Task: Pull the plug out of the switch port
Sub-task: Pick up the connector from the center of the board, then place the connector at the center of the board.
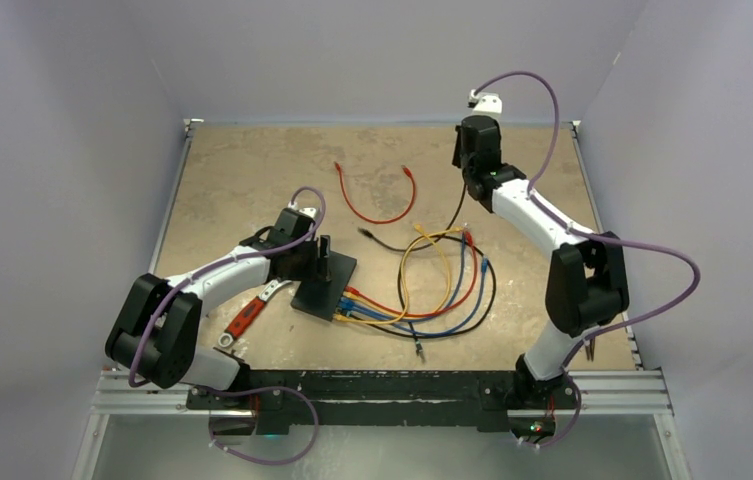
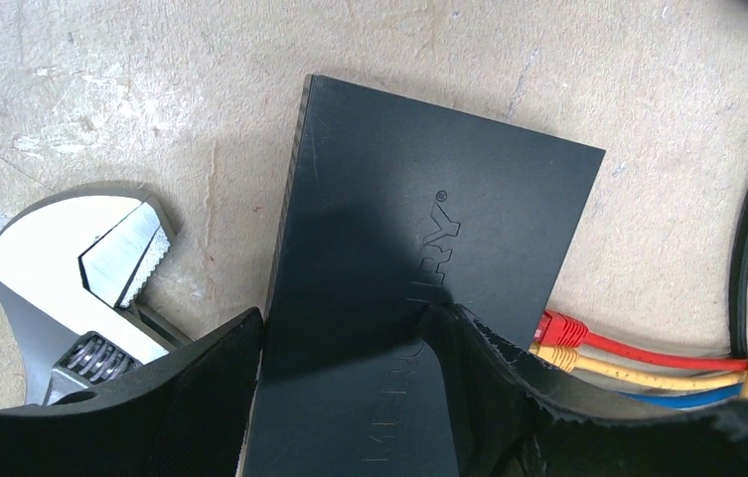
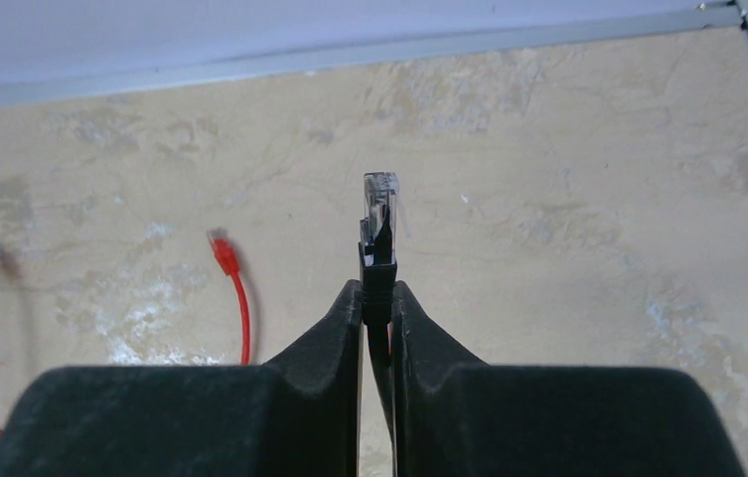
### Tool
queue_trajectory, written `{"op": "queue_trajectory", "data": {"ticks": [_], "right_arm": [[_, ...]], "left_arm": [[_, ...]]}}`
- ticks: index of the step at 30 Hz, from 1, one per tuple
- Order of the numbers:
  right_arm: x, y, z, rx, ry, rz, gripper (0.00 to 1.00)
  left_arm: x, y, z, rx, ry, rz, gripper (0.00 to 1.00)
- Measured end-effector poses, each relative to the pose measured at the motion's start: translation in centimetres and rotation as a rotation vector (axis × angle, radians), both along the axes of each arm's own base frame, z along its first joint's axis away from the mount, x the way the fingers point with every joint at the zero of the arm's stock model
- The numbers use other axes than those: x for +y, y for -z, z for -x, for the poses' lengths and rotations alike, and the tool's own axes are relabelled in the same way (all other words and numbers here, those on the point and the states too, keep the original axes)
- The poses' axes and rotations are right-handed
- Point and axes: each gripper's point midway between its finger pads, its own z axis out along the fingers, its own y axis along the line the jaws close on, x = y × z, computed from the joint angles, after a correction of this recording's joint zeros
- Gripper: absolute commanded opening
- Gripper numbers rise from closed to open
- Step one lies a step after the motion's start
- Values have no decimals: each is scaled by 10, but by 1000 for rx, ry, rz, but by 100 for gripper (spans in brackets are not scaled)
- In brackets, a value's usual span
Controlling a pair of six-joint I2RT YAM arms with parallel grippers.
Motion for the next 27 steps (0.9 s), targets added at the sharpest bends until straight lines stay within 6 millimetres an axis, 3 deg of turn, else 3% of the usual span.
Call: {"op": "queue_trajectory", "data": {"ticks": [10, 17, 24, 27], "right_arm": [[-2, -74, 2, -134, -1, -37, 0], [2, -104, 0, -176, -21, -53, 0], [25, -158, -6, -275, -134, -130, 0], [37, -169, -11, -299, -185, -163, 0]], "left_arm": [[-1, 0, -1, -5, 1, -4, 62], [-1, 0, -1, -7, 1, -7, 62], [-1, -1, -2, -7, 0, -8, 63], [-1, -1, -2, -8, 0, -9, 63]]}}
